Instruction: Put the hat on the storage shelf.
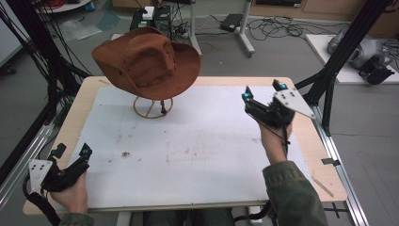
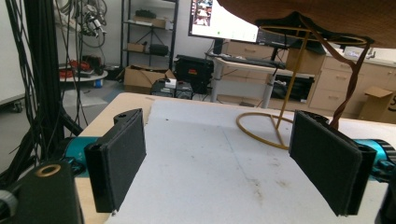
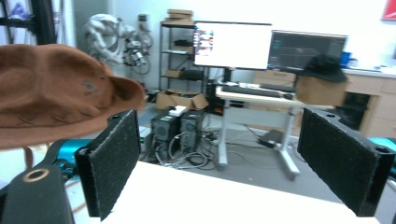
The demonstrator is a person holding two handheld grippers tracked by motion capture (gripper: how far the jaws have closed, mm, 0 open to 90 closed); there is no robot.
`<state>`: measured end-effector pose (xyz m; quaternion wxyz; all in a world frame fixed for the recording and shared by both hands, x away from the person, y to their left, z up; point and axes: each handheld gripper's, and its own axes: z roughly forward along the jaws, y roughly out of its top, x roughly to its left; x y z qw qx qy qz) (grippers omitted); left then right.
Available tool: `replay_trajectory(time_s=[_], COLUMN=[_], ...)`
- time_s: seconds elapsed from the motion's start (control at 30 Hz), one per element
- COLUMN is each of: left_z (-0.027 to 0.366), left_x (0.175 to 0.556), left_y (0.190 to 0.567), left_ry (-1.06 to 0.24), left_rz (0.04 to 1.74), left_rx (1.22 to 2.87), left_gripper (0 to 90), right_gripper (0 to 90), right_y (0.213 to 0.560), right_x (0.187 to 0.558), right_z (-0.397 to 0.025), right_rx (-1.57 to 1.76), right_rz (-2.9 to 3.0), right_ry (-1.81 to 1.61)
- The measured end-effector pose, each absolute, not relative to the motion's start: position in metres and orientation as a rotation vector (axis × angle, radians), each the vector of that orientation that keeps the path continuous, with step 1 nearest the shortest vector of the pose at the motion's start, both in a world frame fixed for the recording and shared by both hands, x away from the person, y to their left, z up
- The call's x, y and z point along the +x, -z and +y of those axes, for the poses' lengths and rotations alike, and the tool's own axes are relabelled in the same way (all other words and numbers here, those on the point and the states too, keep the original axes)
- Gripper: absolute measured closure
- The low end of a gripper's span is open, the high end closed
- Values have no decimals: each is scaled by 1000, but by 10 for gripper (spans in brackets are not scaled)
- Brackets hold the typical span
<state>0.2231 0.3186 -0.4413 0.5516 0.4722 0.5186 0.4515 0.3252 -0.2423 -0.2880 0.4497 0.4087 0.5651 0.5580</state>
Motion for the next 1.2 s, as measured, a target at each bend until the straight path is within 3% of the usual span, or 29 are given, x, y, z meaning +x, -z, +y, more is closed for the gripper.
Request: replay_trajectory(time_s=[0.37,0.9,1.2], left_z=[317,314,308], left_x=[225,226,229], left_y=[442,442,444], left_ry=[-1062,-1044,-1044], left_rz=[1230,1223,1213], left_rx=[1119,1125,1157], left_gripper=[190,190,190], right_gripper=[129,130,129], right_y=[314,430,434], right_x=[279,255,257], right_z=[-295,-319,-323], right_rx=[1093,1272,1275], right_rz=[1280,1314,1295], right_ry=[-1323,-1282,-1274])
